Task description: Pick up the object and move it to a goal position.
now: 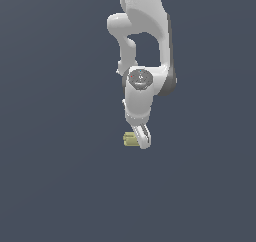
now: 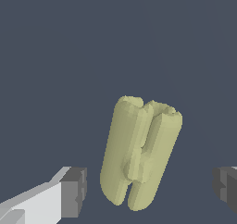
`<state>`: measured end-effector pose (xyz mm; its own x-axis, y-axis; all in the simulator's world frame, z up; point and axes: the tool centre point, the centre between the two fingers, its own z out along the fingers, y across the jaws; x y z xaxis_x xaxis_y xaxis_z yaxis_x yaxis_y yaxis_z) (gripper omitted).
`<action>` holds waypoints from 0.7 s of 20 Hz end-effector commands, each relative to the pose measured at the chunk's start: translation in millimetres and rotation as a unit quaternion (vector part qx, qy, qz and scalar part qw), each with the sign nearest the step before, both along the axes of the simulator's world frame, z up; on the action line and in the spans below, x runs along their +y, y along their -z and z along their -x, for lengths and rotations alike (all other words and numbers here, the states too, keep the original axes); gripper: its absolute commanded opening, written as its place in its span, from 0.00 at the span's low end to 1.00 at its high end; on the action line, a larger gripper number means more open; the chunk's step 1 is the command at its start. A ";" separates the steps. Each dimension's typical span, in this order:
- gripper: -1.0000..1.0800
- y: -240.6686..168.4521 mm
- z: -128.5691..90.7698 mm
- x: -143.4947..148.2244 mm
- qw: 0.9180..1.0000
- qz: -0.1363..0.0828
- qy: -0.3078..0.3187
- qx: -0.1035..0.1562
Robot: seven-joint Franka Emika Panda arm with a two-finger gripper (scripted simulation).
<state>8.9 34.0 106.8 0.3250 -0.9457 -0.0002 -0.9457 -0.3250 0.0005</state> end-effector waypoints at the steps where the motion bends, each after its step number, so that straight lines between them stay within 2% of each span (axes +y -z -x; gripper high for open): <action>1: 0.96 0.5 -0.1 0.1 1.000 0.000 0.007 0.000; 8: 0.96 6.7 0.1 0.1 1.000 0.000 0.007 0.000; 14: 0.96 35.8 1.1 -0.2 1.000 0.000 0.009 0.000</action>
<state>8.3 33.9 79.2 0.3097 -0.9508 0.0001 -0.9508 -0.3097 -0.0004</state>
